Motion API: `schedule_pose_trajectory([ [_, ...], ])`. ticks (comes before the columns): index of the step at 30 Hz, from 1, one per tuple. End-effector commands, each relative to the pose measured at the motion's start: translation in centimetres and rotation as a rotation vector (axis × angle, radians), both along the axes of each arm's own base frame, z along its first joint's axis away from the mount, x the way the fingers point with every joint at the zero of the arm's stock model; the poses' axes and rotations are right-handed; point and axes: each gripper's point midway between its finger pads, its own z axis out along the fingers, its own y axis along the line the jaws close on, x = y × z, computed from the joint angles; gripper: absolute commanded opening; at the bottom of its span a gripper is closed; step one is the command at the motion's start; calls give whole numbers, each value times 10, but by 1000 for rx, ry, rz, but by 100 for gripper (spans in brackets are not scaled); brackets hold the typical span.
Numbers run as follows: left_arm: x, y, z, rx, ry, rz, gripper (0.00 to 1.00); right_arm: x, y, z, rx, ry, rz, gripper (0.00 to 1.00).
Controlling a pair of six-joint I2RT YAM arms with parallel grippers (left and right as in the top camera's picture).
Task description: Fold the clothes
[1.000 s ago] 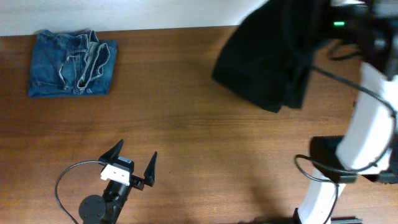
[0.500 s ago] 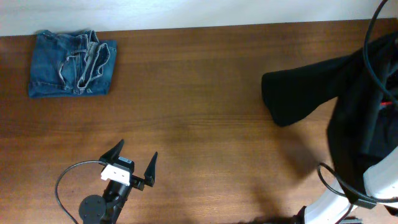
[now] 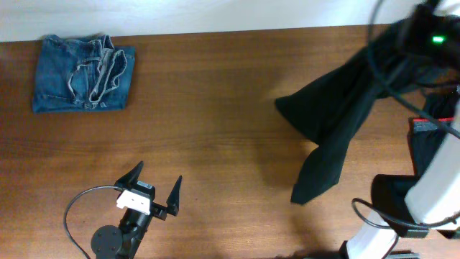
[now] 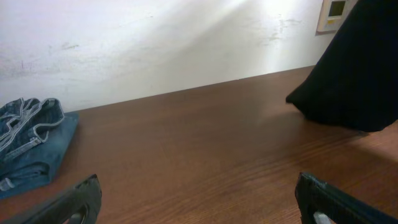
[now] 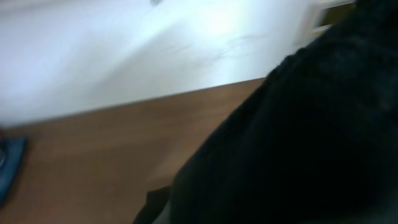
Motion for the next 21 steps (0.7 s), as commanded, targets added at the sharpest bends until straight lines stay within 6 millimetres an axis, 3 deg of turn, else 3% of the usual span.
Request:
schedule_pose_trajectory([
  [1,-1,-1,0,-7,3,-11,99,21,39,-16,-37,38,64,4],
  [4,-1,-1,0,-7,3,-11,99,36,75,-37,-60,89,138,4],
  [9,-1,-1,0,-7,3,-11,99,68,152,-91,-125,176,200,4],
  [16,-1,-1,0,-8,3,-11,99,76,256,-157,-93,259,320,4],
  [18,-1,-1,0,-8,3,-11,99,73,279,-171,-102,273,358,11],
  [20,-1,-1,0,-22,10,-9,99,65,305,-182,-89,290,406,30],
  [21,-1,-1,0,-24,11,-9,99,59,320,-187,-76,300,445,33],
])
